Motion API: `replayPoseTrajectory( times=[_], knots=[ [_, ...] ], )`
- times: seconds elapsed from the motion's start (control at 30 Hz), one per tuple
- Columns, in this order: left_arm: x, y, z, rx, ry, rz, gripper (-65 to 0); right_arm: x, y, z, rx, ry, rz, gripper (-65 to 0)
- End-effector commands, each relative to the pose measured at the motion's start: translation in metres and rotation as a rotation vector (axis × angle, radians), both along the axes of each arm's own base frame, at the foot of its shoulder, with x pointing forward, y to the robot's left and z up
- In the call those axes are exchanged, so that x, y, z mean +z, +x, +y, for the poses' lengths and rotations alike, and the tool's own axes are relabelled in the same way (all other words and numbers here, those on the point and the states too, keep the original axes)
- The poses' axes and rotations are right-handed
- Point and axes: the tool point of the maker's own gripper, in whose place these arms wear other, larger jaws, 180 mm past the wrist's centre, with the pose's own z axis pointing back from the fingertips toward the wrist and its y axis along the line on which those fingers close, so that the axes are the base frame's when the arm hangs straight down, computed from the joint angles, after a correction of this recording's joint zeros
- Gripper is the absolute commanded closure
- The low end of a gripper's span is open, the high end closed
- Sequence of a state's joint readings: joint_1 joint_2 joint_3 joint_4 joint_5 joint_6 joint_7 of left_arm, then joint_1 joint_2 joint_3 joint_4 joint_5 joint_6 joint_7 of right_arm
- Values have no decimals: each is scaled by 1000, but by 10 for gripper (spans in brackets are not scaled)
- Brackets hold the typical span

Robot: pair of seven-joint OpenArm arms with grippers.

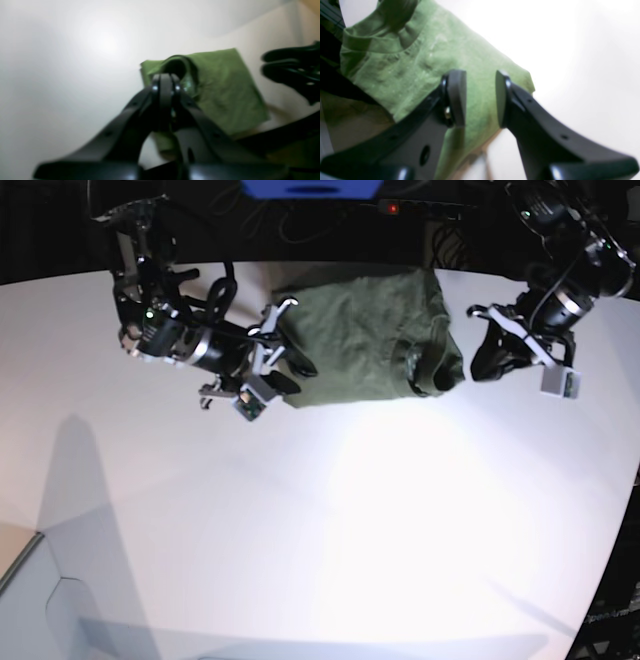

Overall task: Layout the t-shirt on the table in an organized manner, then fold the t-shirt properly
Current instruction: 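Release the folded end and pull both grippers away from the shirt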

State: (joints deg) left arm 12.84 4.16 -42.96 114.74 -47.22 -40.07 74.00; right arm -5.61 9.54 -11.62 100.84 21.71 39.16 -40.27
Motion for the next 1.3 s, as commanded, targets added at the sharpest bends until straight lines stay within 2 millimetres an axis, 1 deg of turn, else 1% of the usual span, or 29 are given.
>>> replayPoseTrajectory(
  times=[0.0,0.03,0.1,0.17,0.23,0.27,0.37,0.43,0.53,0.63,0.7,0.73,0.9,0.97,1.03,1.07,1.17,1.2,1.27],
  knots=[
    [13,7,-16,-32,-44,-53,-1,15,5,3,11,40,-44,-207],
    [11,8,-25,-55,-49,-48,-1,15,5,3,11,40,-44,-207],
    [-3,8,-38,-102,-12,2,-1,15,5,3,11,40,-44,-207],
    [-17,9,-48,-138,45,44,-1,15,5,3,11,40,-44,-207],
    [-31,11,-52,-149,100,64,-1,14,5,3,11,37,-44,-206],
    [-36,12,-50,-140,119,69,-1,14,5,3,11,37,-43,-206],
    [-51,14,-33,-79,155,83,-1,10,0,3,10,37,-29,-206],
    [-62,16,-18,-34,162,99,-1,6,-5,0,11,30,-16,-206],
    [-69,30,1,-10,160,93,-1,3,-8,-1,11,27,-7,-206],
    [-78,40,9,-5,146,105,-1,0,-11,-2,12,25,2,-206],
    [-79,50,10,-2,133,102,-1,-4,-14,-8,14,5,12,-206],
    [-77,55,10,-1,130,95,-1,-5,-16,-7,13,9,13,-206],
    [-61,73,10,0,134,49,-1,-10,-21,-14,18,-15,25,-206],
    [-57,77,12,2,140,37,-1,-11,-22,-16,19,-21,27,-206],
    [-55,77,24,19,158,36,-2,-11,-22,-16,20,-23,27,-206],
    [-53,76,29,32,162,33,-4,-10,-20,-20,8,-25,25,-206],
    [-49,70,44,61,168,48,-10,-11,-11,-43,-74,-34,23,-207],
    [-51,66,51,78,166,62,-27,-9,-7,-49,-99,-28,20,-210],
    [-56,54,70,136,167,102,-91,-6,0,-58,-146,-20,10,-233]
  ],
)
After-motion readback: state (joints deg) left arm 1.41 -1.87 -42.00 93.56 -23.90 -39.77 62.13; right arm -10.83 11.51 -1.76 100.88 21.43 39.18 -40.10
